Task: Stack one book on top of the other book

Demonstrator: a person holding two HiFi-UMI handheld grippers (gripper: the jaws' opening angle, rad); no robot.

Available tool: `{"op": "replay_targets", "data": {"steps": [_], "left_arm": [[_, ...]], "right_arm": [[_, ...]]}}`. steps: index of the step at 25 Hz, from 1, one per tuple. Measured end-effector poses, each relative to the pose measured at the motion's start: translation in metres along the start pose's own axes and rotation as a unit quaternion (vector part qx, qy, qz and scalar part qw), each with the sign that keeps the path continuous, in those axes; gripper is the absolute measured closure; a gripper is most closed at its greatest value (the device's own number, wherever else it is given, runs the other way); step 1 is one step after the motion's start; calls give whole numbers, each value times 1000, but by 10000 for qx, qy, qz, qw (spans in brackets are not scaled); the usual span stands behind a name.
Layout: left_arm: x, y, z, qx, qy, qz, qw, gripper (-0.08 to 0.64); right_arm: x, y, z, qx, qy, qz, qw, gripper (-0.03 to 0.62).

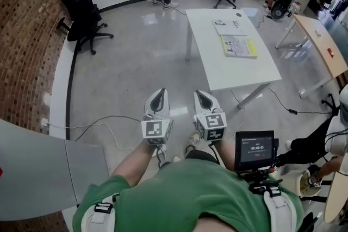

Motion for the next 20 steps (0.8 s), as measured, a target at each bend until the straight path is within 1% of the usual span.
{"op": "replay_targets", "data": {"steps": [3,7,9,13,15,17,20], "left_arm": [[-29,0,8,-61,-24,-42,10000,555],[-74,3,9,-138,-31,-62,9999,555],[-107,3,7,-198,-47,-73,9998,555],[-176,-7,-4,-259,-133,-62,9996,555],[-192,-7,-7,-285,-159,-70,9994,555],[-196,-6,-7,-276,-172,-19,9995,555],[-199,-1,-8,-357,-212,113,9991,555]], "right_arm": [[-29,-5,-13,-93,68,-128,9999,591],[-65,-5,-43,-273,95,-238,9993,591],[-86,-2,-65,-295,95,-335,9990,591],[-124,-2,-117,-383,97,-363,9986,590],[-130,1,-130,-420,47,-373,9984,591],[-133,-5,-132,-471,15,-351,9983,591],[-128,2,-134,-612,-107,-208,9979,591]]}}
Point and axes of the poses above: the fingertips, and each gripper's own axes: x backward along the fingers, z to its left, y out of its top, the point moved 3 cm from there along x, backward along the fingers, and after that the axes turned 12 degrees about x, right-handed, at the moved point
